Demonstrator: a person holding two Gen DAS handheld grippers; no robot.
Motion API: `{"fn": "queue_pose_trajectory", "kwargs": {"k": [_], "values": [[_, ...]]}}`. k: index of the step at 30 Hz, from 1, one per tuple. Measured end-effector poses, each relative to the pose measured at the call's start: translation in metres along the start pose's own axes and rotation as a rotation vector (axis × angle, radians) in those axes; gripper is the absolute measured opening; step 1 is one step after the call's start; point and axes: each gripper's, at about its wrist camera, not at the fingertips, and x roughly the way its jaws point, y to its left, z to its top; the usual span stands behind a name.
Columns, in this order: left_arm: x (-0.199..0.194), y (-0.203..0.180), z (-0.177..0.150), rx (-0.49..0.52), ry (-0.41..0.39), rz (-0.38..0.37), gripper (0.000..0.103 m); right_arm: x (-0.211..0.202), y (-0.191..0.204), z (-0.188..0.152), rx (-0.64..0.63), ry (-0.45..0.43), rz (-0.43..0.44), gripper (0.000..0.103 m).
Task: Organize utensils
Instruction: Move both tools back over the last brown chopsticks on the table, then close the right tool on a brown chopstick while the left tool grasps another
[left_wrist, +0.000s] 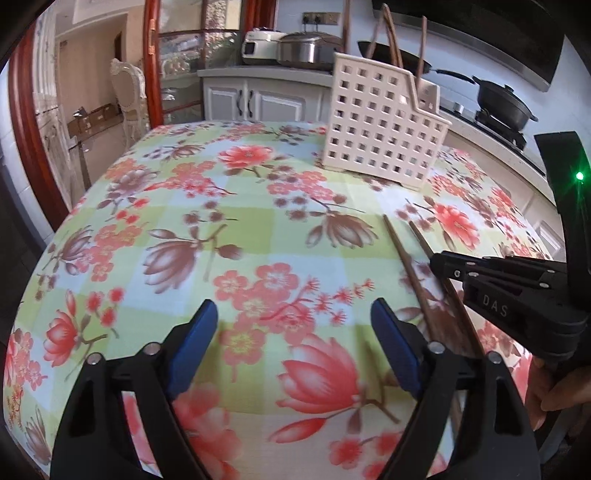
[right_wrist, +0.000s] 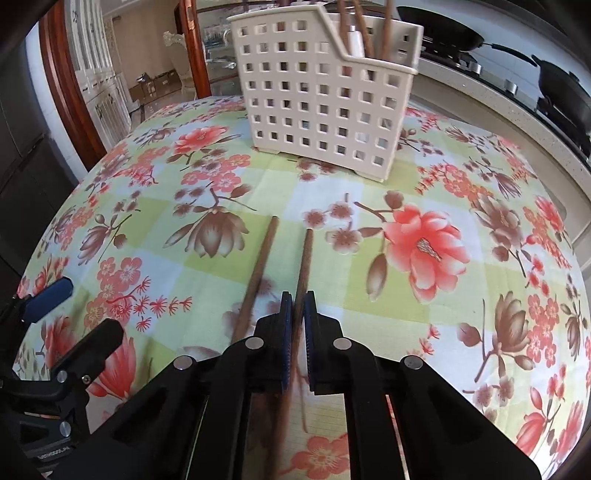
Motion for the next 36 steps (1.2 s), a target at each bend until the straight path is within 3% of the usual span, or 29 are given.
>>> {"fn": "queue_pose_trajectory", "kwargs": {"k": [9,11,13,15,20,23,36], "values": [[0.028,-0.055,0.022,0.057,0.077,-0.073,0.07,-0.017,-0.049,-0.015,0.1,-0.032,0.029,0.007],[0.038,-0.063,0.027,0.062,0.105,-0.085,0.056,-0.019,-0.054,-0.018,0.105,-0.037,0.024,0.007],[0.048,-0.072,0.031,0.066,0.13,-0.096,0.05,-0.019,-0.061,-0.021,0.115,-0.036,0.024,0.007],[0.054,-0.078,0.035,0.085,0.128,-0.076,0.043,-0.02,-0.067,-0.024,0.122,-0.039,0.028,0.007],[0.06,-0.092,0.037,0.152,0.123,-0.021,0.014,-0.021,-0.07,-0.026,0.103,-0.041,0.031,0.007],[0.059,-0.095,0.034,0.181,0.111,-0.01,0.009,-0.02,-0.066,-0.024,0.067,-0.032,0.013,0.007],[0.058,-0.086,0.036,0.177,0.131,-0.061,0.007,-0.017,-0.047,-0.018,-0.078,0.016,-0.081,0.007]]}}
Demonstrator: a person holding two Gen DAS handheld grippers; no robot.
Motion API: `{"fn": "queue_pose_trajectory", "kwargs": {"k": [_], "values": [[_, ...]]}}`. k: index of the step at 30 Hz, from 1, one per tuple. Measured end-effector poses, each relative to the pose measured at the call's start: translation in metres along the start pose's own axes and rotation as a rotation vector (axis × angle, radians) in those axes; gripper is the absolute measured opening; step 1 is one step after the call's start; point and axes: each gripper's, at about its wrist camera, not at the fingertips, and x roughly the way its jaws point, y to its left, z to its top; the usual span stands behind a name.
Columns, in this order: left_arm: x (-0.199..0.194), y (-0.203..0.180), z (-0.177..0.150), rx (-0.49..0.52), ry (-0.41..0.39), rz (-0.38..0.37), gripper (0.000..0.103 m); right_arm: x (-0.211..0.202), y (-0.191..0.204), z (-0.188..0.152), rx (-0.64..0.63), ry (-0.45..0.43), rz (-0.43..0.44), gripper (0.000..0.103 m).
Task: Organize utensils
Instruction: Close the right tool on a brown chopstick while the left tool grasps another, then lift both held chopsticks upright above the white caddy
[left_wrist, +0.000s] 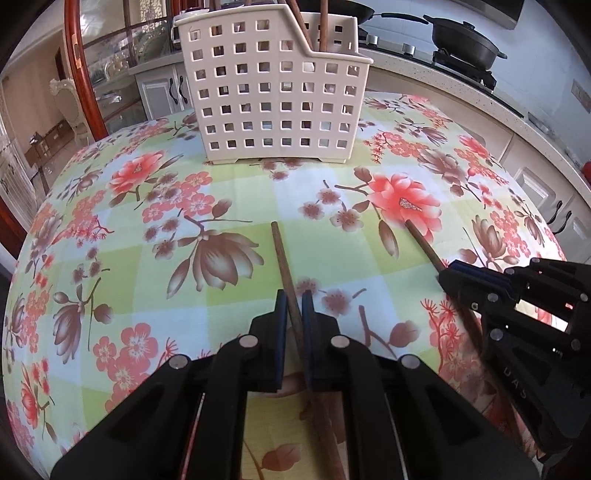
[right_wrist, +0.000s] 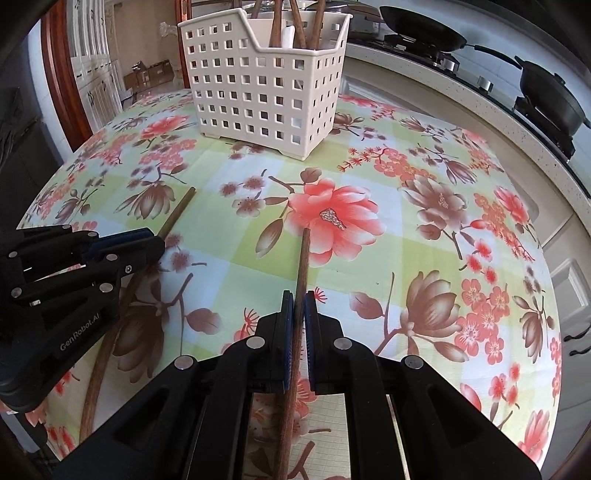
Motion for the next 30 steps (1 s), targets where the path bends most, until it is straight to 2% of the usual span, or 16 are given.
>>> {"fn": "queue_pose_trajectory", "kwargs": {"k": [3,8,16,30], "values": [[-0.001,0.006,-0.002,-0.03,-0.006,-0.032,0.006,-0.003,-0.002,-0.001,0.031,-0.028,0.047,0.007],[-0.014,0.014,-0.003,-0.041,-0.047,-0.043,0.006,-0.011,-0.007,0.003,0.068,-0.079,0.087,0.007],[-0.026,0.021,-0.002,-0.063,-0.065,-0.052,0.006,-0.014,-0.008,0.003,0.093,-0.098,0.103,0.007],[-0.079,0.014,0.0,-0.032,-0.183,-0.026,0.006,-0.06,-0.012,0.011,0.112,-0.261,0.137,0.007]]}}
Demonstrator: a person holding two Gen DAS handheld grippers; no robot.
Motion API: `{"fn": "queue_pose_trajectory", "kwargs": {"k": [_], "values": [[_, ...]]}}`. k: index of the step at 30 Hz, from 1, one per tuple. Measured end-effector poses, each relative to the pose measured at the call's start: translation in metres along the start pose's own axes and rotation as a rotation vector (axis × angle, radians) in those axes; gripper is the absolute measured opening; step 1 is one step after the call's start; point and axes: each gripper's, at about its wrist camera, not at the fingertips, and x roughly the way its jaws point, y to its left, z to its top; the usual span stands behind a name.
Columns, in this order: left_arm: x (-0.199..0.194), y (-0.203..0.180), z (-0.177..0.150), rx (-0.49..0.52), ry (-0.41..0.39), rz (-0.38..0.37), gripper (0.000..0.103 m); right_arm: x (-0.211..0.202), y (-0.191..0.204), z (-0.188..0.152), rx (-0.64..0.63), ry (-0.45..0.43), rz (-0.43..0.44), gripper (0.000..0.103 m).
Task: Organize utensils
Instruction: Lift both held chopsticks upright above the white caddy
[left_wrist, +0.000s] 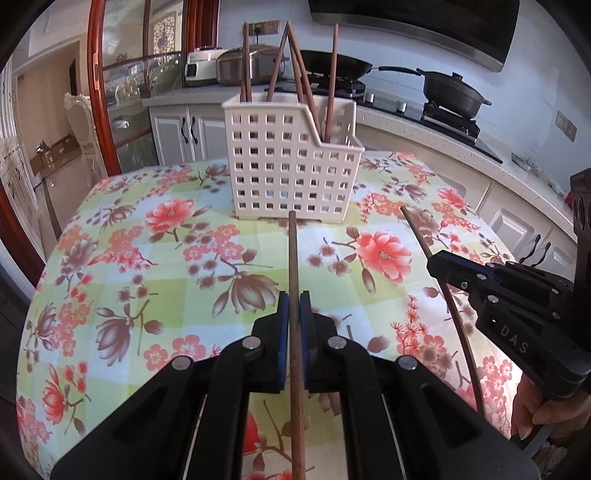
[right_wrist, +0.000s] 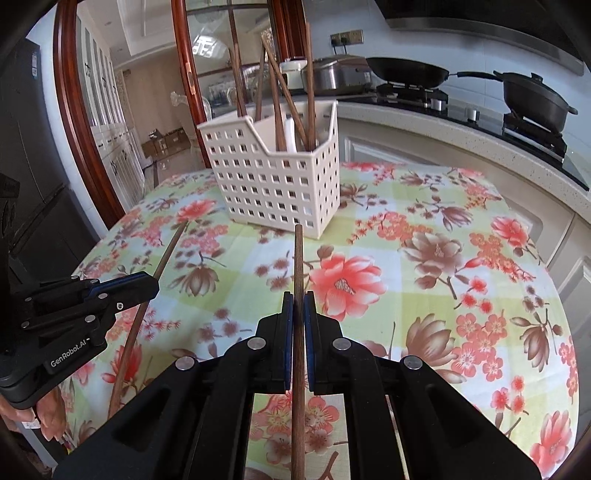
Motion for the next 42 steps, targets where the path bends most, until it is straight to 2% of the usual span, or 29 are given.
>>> {"fn": "queue_pose_trajectory", "kwargs": {"k": [12,23,33,42], "values": [[-0.064,-0.002,0.018,0.014,-0.139,0.013,0.006,-0.05,0.017,0.025,-0.034,-0.185,0.031,0.007],[-0.098,-0.003,0.02,0.028,-0.213,0.037,0.006,-0.08,0.031,0.031,-0.068,-0.281,0.044,0.007],[-0.115,-0.004,0.026,0.035,-0.258,0.047,0.006,-0.09,0.038,0.032,-0.091,-0.31,0.039,0.007],[-0.114,-0.007,0.026,0.047,-0.258,0.05,0.006,-0.093,0.037,0.031,-0.08,-0.324,0.049,0.007]]}}
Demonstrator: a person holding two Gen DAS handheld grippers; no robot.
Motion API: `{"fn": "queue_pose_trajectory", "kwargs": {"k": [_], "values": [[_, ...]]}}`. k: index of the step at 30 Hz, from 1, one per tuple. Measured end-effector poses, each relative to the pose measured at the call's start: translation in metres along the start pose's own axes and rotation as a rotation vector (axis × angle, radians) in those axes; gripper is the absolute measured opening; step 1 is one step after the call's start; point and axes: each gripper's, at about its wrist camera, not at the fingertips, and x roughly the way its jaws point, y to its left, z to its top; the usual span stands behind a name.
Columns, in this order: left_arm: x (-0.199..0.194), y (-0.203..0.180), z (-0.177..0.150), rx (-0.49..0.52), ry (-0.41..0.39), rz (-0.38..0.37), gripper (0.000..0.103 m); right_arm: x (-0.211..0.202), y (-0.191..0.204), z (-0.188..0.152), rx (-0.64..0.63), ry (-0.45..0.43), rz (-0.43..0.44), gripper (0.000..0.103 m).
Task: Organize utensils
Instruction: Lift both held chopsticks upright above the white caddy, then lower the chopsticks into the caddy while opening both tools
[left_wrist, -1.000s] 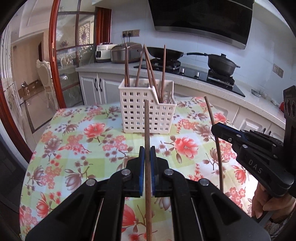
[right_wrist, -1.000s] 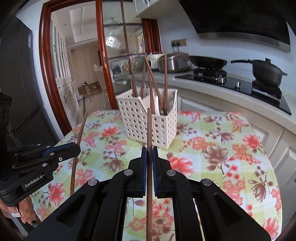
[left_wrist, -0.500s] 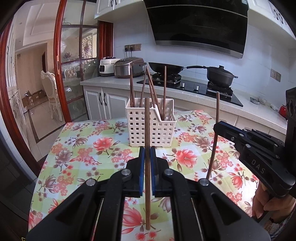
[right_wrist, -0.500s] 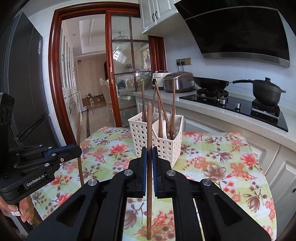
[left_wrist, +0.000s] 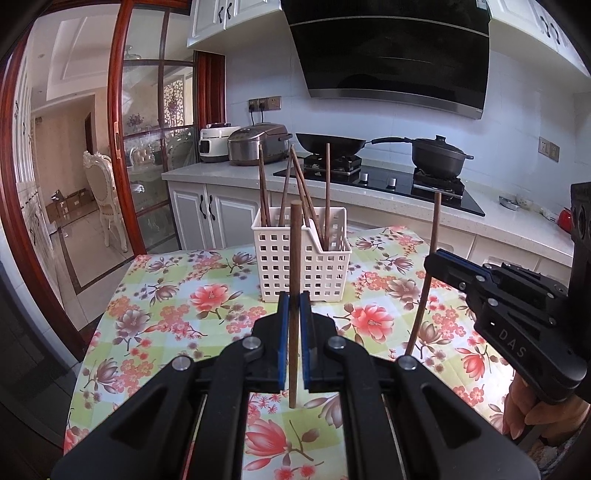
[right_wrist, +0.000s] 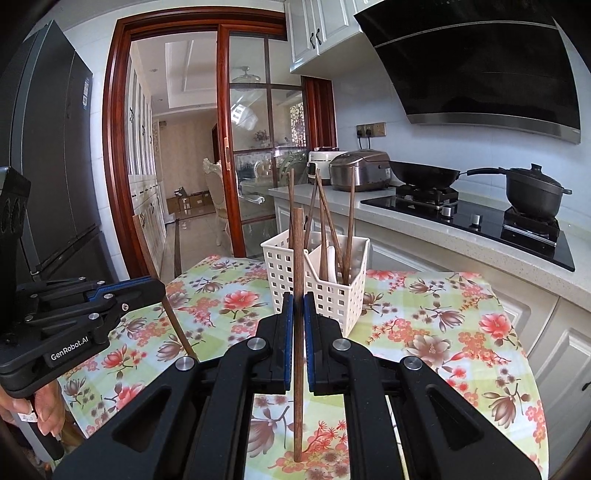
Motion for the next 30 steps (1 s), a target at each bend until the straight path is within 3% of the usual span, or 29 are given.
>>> {"fn": "queue_pose_trajectory", "kwargs": {"k": [19,30], "values": [[0.0,0.0,0.007,0.013,-0.015,-0.004,0.006,-0.001,0.007,0.008,-0.045,-0.03,0.005,0.007],[0.018,0.007,0.045,0.026,0.006,-0.045,0.006,0.032,-0.003,0.043,-0.071,0.008,0.007,0.007]]}}
